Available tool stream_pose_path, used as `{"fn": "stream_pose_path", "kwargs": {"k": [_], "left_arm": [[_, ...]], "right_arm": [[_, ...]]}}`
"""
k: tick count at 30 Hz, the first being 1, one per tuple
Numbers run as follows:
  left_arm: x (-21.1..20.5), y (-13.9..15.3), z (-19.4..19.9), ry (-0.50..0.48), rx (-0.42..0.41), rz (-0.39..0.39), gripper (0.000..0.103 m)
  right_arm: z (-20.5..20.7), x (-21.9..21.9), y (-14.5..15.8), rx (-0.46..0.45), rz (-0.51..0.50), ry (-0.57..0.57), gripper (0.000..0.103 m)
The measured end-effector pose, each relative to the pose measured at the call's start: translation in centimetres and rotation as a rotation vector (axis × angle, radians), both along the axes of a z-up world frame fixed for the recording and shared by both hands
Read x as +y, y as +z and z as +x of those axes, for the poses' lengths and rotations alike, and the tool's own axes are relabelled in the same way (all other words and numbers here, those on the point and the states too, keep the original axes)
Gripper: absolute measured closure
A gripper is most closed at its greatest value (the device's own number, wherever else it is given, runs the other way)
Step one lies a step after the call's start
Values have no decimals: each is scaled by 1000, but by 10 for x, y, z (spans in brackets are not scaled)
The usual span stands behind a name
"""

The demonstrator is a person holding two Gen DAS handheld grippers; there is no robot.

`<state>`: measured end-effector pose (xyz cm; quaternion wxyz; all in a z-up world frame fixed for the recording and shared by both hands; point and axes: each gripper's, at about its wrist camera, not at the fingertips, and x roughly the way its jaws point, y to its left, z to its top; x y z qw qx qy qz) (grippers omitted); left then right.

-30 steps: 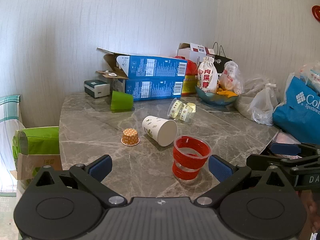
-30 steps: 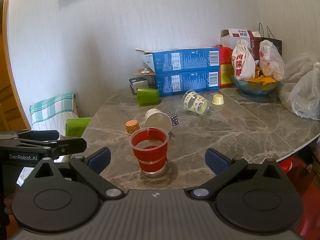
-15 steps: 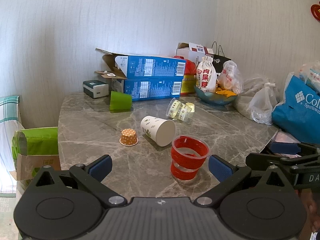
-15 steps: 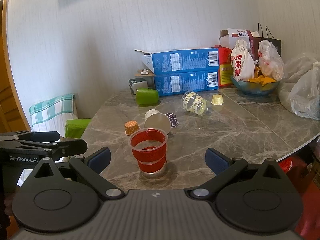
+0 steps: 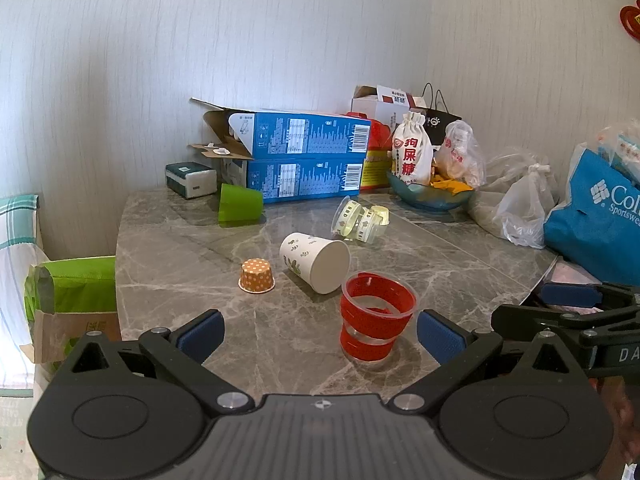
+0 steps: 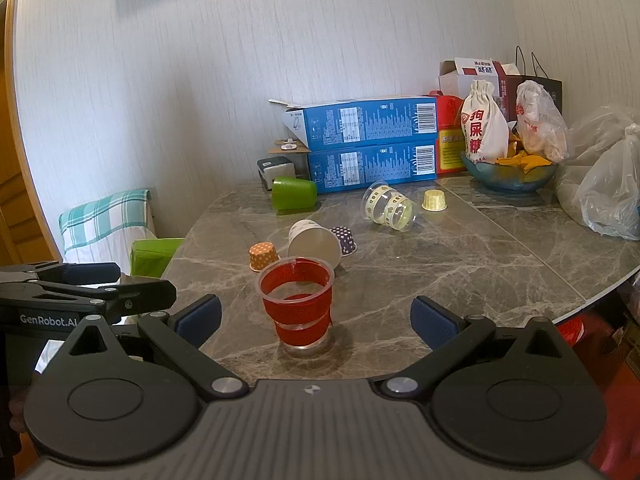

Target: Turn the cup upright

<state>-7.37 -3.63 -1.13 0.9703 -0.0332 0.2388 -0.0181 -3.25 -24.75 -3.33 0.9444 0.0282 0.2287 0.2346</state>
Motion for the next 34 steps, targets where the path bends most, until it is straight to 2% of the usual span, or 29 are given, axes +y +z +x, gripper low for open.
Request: {"fn": "stream_pose_path", "kwargs": {"k": [34], "left_arm": [[-10, -3, 3, -60, -5, 45, 0]], "right_arm": [[0, -4, -2, 13, 0, -11, 1]]}}
